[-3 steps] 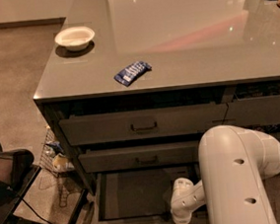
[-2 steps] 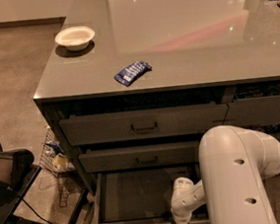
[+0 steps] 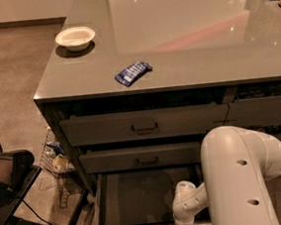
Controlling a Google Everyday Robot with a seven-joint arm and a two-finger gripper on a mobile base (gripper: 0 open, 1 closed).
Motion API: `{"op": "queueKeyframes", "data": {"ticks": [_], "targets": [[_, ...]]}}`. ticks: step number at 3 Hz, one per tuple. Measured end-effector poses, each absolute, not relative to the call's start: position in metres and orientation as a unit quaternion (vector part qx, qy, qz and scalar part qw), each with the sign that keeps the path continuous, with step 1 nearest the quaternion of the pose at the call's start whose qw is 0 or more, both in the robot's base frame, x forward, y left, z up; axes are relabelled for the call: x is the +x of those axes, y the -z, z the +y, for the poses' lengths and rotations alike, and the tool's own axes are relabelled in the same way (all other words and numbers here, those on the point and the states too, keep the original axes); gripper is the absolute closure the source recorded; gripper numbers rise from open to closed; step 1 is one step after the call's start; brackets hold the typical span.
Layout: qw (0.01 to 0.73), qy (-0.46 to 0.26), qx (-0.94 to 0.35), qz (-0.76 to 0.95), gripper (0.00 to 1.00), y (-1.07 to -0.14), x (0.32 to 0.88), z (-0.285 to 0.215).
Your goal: Open bottom drawer
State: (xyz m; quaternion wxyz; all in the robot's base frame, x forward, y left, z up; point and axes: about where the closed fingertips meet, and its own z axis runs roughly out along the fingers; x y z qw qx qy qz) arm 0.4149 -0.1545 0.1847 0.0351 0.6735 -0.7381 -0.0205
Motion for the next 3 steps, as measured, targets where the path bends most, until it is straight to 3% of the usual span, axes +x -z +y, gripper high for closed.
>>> {"op": "queueKeyframes", "data": {"ticks": [3], "targets": [[0.073, 0.052, 0.666, -0.74, 1.0, -0.185, 0.376, -0.156]]}}
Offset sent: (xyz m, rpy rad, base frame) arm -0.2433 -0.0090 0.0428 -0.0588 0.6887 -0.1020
